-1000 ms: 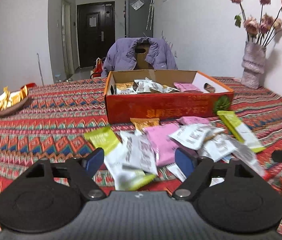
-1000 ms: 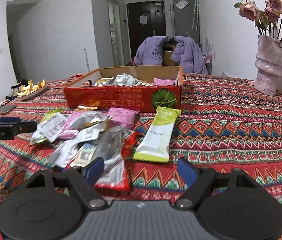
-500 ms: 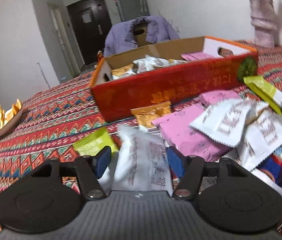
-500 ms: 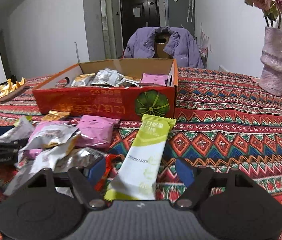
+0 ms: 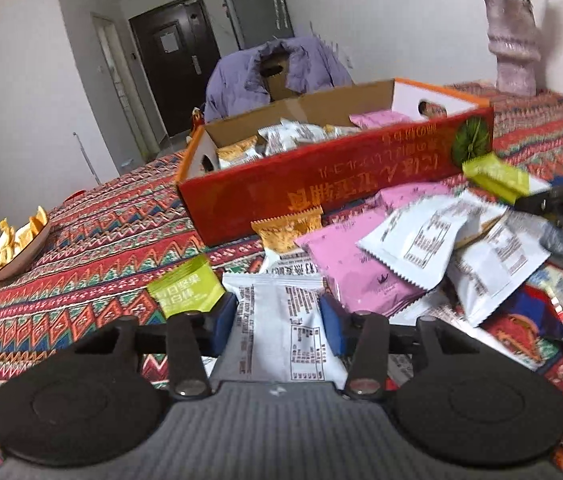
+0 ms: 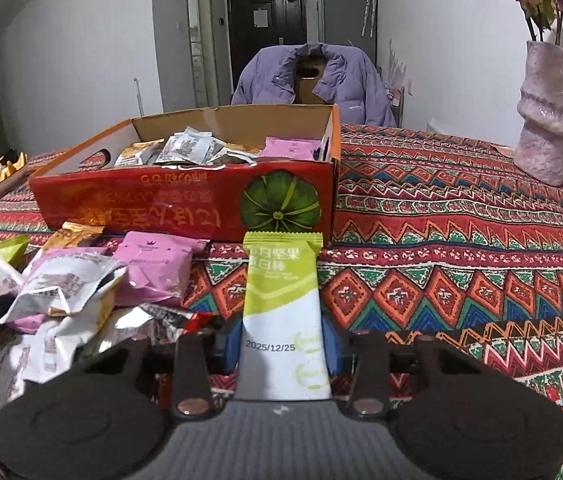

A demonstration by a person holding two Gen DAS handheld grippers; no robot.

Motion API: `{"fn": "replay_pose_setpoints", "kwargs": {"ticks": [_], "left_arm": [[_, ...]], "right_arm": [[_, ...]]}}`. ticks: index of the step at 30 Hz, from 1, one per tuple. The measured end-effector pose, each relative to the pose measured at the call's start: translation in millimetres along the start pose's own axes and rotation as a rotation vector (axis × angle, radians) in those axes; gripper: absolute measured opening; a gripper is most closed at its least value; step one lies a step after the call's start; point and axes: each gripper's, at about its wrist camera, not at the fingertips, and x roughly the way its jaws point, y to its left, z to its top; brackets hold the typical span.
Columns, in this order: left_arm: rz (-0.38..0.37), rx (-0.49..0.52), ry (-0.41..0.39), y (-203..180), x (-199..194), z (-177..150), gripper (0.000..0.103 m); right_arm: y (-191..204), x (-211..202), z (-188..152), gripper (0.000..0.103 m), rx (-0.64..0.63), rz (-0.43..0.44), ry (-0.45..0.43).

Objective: Organize snacks
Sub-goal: 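Carry the white packet in the left tool into the box while the right tool carries the bar packet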

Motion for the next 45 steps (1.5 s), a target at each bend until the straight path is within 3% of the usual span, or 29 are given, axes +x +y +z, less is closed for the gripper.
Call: {"fn": "replay_pose_setpoints", "kwargs": {"ticks": [6,16,26,30,36,41,45], "left_arm": [[-0.065,-0.139,-0.032,20.6,-37.9,4.7,0.046],[-0.138,-0.231,-0.079,22.6,-90.1,-6.6,0.046],[-0.174,-0.283,-0.114,33.1,-104.2,-0.8,0.047],[-0.183,-0.284,-0.137,45.6,-90.8,25.0,0.047],[-0.159,-0.234,-0.199,64.1,-44.1,88.4,0.047],[-0.144,-0.166,-0.146,64.7,32.5,133.7,0.047],[-0.131,-0.208,-0.038,69.3,96.3,146.7,0.047]], "right_arm": [[-0.3,-40.3,-10.4,0.037,0.021,0.007,-0.047],[4.2,-112.9,-31.4,0.037,0.019,0.003,-0.102],[13.8,-130.7,-24.8,0.037,0.005,0.018,-0.146],[18.9,-124.3,-2.9,0.037,-0.055,0.024,-0.166],[16.8,-88.3,70.9,0.037,-0.121,0.082,-0.172],[16.9,-12.0,131.4,0.037,-0.146,0.097,-0.074],[15.3,45.1,156.9,0.037,-0.119,0.044,0.002]]}}
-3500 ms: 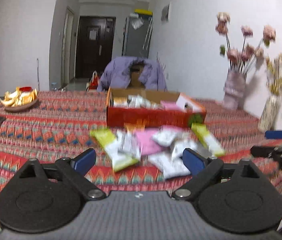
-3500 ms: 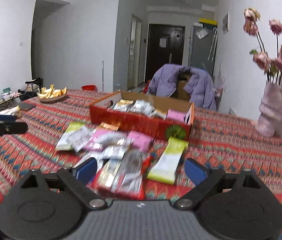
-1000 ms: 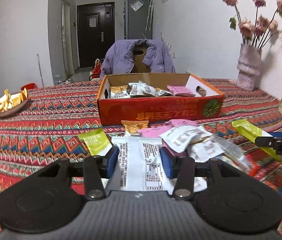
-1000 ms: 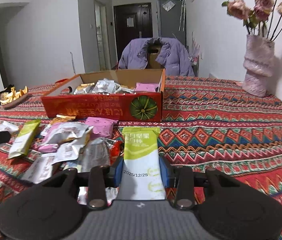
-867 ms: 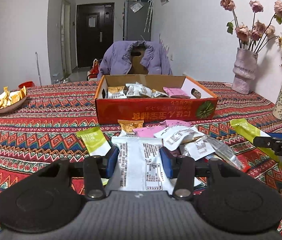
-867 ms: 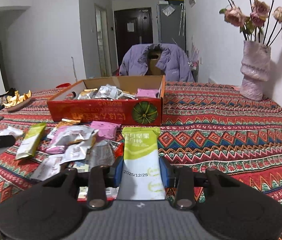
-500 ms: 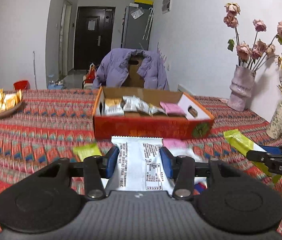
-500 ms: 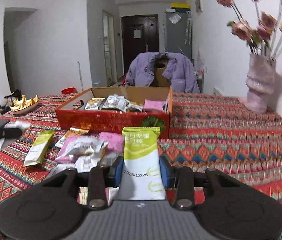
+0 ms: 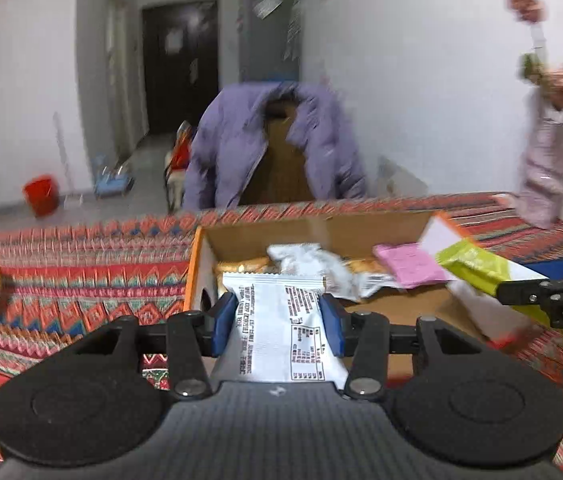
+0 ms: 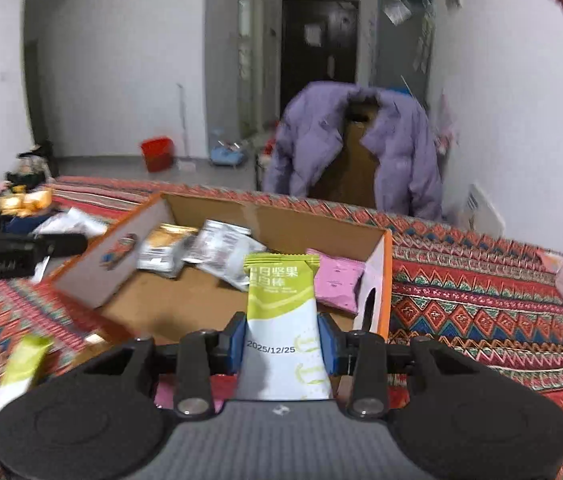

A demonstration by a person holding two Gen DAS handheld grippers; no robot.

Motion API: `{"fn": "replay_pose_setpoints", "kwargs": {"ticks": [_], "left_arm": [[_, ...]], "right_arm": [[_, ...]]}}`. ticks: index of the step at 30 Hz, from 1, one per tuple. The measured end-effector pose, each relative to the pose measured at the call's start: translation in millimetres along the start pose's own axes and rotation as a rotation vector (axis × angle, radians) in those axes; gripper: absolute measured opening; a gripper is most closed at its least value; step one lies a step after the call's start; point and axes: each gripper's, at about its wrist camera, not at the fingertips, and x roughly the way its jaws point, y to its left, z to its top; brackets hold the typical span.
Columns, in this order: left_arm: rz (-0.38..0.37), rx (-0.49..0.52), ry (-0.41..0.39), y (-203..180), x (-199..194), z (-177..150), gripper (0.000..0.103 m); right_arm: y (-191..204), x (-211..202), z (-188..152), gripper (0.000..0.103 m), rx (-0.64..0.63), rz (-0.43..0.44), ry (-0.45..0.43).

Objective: Organize snacks
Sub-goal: 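Carry the white packet in the left tool into the box while the right tool carries the bar packet, then open the left tool to release the white packet while the right tool releases the bar packet, then lift both tools out of the box and move back toward the snack pile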

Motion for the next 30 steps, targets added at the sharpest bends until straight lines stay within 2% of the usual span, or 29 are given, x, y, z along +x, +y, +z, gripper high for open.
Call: {"fn": "replay_pose_setpoints", "kwargs": {"ticks": [5,10,12,14,17,22,24,30], "left_arm": [[0.041,-0.023,0.044,6.8,44.2,2.8,0.047],[0.058,-0.052,0.067,16.8,59.6,-3.0,0.047],[0.066,-0.047,0.060,17.4,59.0,-5.7,0.051],[0.050,-0.042,0.055,17.1,56.1,-7.4,0.053],[0.038,-0.038,0.045,16.6,48.2,-3.4,0.055],[0.020,-0.045,0.011,20.2,22.8,8.7,0.059],[0.016,-0.047,0.000,20.6,11.1,12.2,0.059],[0.003,-0.058,-0.036,23.5,-36.8,7.9,0.065]], "right_arm": [[-2.3,47.6,4.5,0.037,0.035,-0.092,0.038],[-5.4,72.0,-6.1,0.039,0.074,-0.180,0.026],[-6.5,74.3,-12.6,0.039,0.085,-0.219,0.011],[-6.7,70.7,-15.7,0.041,0.091,-0.207,0.000],[-5.3,60.4,-12.4,0.051,0.082,-0.214,-0.023],[-8.2,28.0,2.7,0.054,0.074,-0.208,-0.066],[-6.6,14.1,6.8,0.062,0.058,-0.191,-0.068],[3.9,-30.5,-0.1,0.070,0.008,-0.102,-0.073]]}}
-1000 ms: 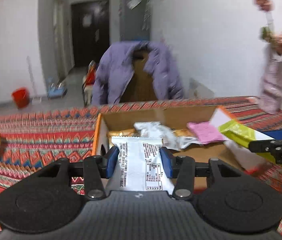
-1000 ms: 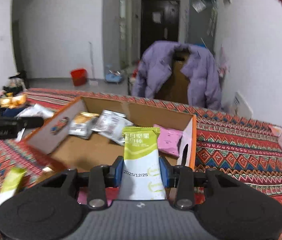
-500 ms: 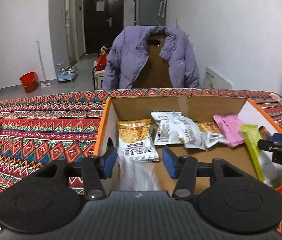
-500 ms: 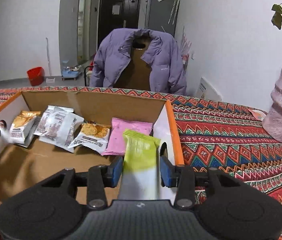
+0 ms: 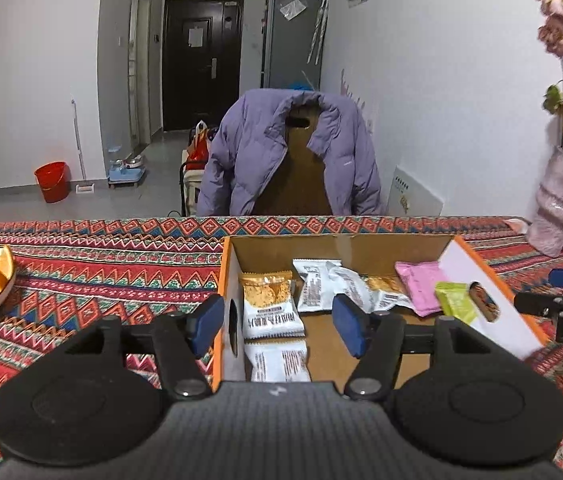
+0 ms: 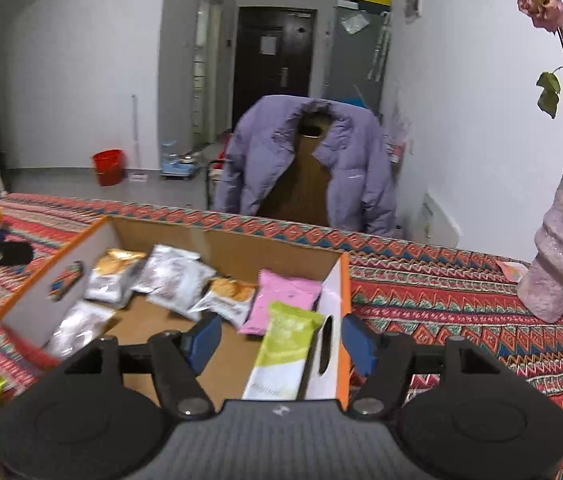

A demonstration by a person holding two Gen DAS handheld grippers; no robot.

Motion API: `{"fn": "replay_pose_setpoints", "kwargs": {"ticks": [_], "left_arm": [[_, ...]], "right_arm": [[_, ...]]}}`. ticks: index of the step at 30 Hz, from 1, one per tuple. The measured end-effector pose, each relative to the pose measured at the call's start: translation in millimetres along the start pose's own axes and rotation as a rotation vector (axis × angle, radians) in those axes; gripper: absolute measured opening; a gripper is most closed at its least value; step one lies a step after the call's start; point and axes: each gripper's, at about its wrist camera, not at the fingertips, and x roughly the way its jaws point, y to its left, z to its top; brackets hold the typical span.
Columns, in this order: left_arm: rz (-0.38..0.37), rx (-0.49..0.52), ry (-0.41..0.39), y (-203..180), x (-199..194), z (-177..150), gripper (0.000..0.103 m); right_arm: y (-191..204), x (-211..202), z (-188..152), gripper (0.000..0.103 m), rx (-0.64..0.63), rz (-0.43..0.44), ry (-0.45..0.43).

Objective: Organize snacks
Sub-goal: 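Lift both tools out of the box and move back toward the snack pile, then grasp a white packet with the left tool while the right tool grasps another white packet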

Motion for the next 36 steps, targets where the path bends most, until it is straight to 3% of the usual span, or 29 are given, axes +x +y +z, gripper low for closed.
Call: {"fn": "replay_pose_setpoints", "kwargs": {"ticks": [4,7,18,22,30,36], "left_arm": [[0.034,0.012,-0.057,1.1,-44.1,-17.3,0.071],[0.048,-0.011,-0.077,3.1,-75.5,-37.5,0.074],[0.075,-0.035,-0.127,-13.5,-181.5,-127.8,0.083],[0.097,-0.011,-0.132,-24.8,-212.9,-159.8,0.083],[0.109,-0.011,-0.071,-29.9,-234.8,-197.8,0.083],[0.091,-0.004,-0.047,-34.5,-229.8,-205.6,0.083]], "right_arm": [[0.9,-36.2,-14.8,0.071,0.002,0.035,-0.028],[0.4,-62.5,-32.8,0.080,0.022,0.047,-0.065],[27.0,-155.6,-120.5,0.087,0.000,0.121,-0.166],[40.3,-179.3,-158.5,0.087,-0.022,0.118,-0.150],[58.4,-206.3,-218.6,0.087,-0.043,0.132,-0.120],[60.3,-200.7,-236.0,0.087,-0.021,0.136,-0.081]]}}
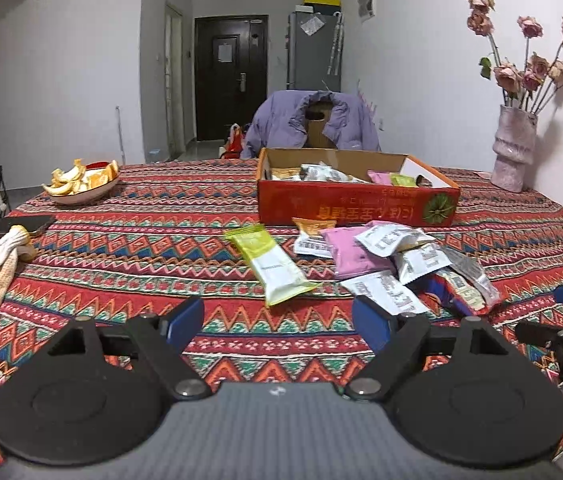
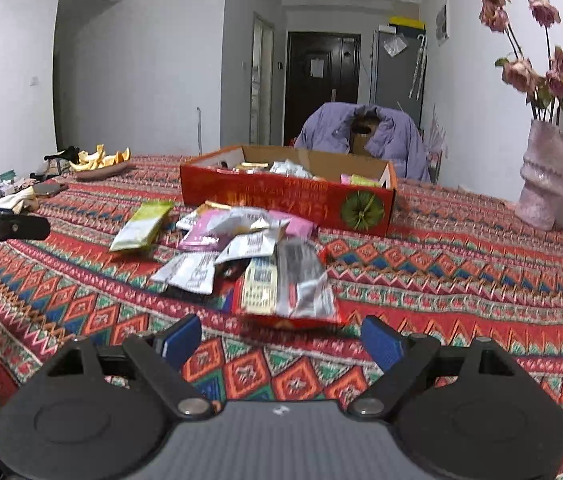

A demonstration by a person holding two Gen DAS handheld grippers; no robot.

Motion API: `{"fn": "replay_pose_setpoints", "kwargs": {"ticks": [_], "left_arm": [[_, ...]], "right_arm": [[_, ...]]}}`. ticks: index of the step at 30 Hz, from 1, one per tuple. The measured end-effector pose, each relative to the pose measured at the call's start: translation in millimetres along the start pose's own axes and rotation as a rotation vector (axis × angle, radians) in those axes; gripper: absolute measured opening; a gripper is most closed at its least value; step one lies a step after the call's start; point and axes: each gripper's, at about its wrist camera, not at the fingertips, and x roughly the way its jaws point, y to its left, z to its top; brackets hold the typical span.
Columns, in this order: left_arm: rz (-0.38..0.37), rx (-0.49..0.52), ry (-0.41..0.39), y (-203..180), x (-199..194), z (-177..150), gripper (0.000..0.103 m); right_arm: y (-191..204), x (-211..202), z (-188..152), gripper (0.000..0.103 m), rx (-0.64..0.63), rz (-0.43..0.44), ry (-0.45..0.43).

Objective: Organize snacks
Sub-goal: 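Grasp a white packet with the left tool while the right tool grasps another white packet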

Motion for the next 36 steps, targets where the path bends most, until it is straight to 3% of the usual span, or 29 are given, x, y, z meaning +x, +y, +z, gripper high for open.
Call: {"fn": "replay_pose_setpoints", "kwargs": {"ticks": [4,7,12,17,21,23,25,27,32,36], "left_arm": [[-0.058,0.023,-0.004,-6.6,8.3,6.8,0.083],[-0.170,0.067,-0.024,-11.0,25.2,20.2,0.083],[-0.310,0.237,-0.034,-33.8,82.4,49.8,0.083],[-0.415,0.354,0.031,-62.8,153.4,70.4,0.082],[-0.502,0.377,0.122,-71.9,201.2,74.9,0.070],[-0.553,0.326,0.191,-69.0,218.6,74.5,0.053],[-0.593,0.264,0.228,-59.8,226.1,76.1,0.050],[-0.596,0.223,0.228,-48.2,223.4,79.6,0.047],[-0.453,0.105,0.160,-3.2,191.4,92.3,0.047],[-0.335,0.002,0.127,34.9,165.3,88.8,0.047]], "right_arm": [[-2.8,6.5,5.4,0.086,0.029,0.015,-0.010],[-2.8,18.7,12.5,0.085,0.024,0.026,-0.001],[-3.3,41.1,24.5,0.085,0.021,0.033,0.013],[-9.8,61.2,33.8,0.085,0.052,0.033,0.037],[-9.6,73.1,39.9,0.084,0.044,0.028,0.047],[-9.1,80.2,43.0,0.084,0.050,0.033,0.054],[-6.9,87.4,46.4,0.084,0.044,0.040,0.061],[-3.5,96.7,50.1,0.084,0.033,0.051,0.069],[7.9,129.0,65.4,0.083,0.018,0.084,0.079],[23.0,157.6,75.7,0.075,-0.048,0.011,0.099]]}}
